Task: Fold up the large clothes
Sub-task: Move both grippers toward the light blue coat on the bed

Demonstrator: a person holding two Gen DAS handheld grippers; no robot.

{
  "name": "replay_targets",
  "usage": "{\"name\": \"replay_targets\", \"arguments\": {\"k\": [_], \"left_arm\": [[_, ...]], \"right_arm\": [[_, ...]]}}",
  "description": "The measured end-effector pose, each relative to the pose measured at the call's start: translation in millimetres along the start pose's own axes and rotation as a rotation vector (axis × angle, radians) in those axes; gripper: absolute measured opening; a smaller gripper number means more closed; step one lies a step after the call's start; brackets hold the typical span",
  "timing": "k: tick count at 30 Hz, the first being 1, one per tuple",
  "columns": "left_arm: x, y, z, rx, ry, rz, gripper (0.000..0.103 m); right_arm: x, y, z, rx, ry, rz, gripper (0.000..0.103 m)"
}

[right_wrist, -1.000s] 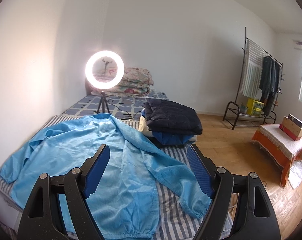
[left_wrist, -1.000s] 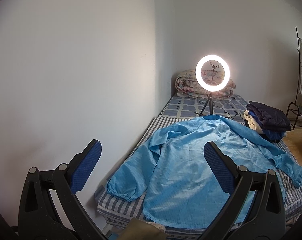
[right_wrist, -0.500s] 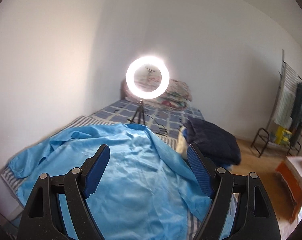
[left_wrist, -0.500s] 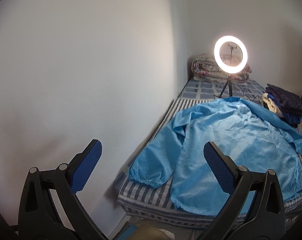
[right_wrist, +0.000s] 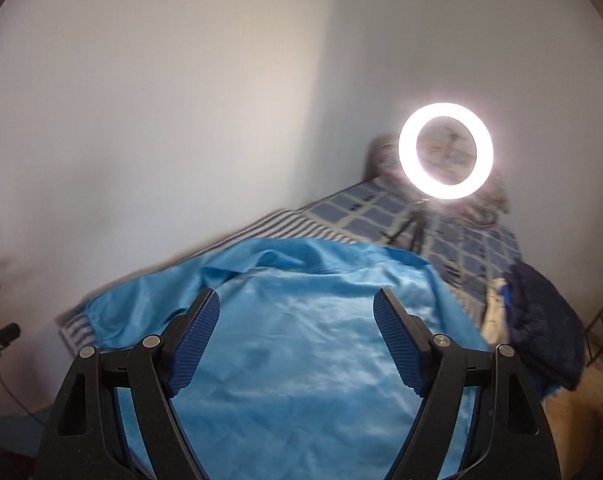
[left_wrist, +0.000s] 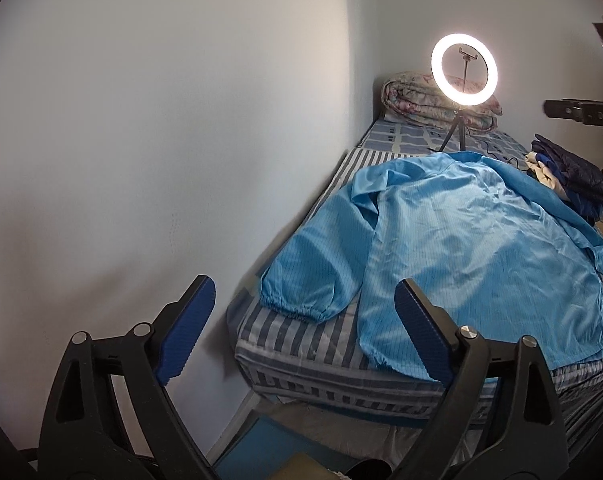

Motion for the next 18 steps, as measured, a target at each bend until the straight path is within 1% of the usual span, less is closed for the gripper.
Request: {"name": "replay_targets", "arguments": {"k": [4, 7, 12, 15, 16, 18], "left_arm": [[-10.0, -5.0, 9.9, -0.009, -0.026, -0.018, 0.093], [-15.8, -8.5, 15.0, 0.015, -0.034, -0.013, 0.093], [-24.6, -19.1, 21.7, 0.030, -0.038, -0.027, 0.093], [-31.4, -23.6, 25.5, 0.012, -0.061, -0.038, 0.093], [-33.6, -24.0, 26.9, 0.002, -0.068, -0.036, 0.093], [-37.2, -25.6, 27.6, 0.006, -0.066, -0.030, 0.093]], "right_arm": [[1.0, -27.4, 39.0, 0.114, -0.067, -0.020, 0.079], [1.1, -47.7, 68.0, 0.205, -0.111, -0.006, 0.079], [-2.0, -85.5, 117.8, 0.363, -0.186, 0.045, 0.079], [-7.1, -108.4, 146.3, 0.424, -0.244, 0.061, 0.079], [-9.2, -115.8, 155.9, 0.450, -0.265, 0.076, 0.079], [-12.5, -128.8, 176.2, 0.495, -0.306, 0.128, 0.079]]}}
Point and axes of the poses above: each gripper's, at about its wrist camera, not at the fingertips, and z roughly the way its jaws point, y to its right, x to its top, the point moved 8 cm from there along z, roughly the way its jaws point, and after that the axes turned 13 degrees about x, right-handed, at the moved point
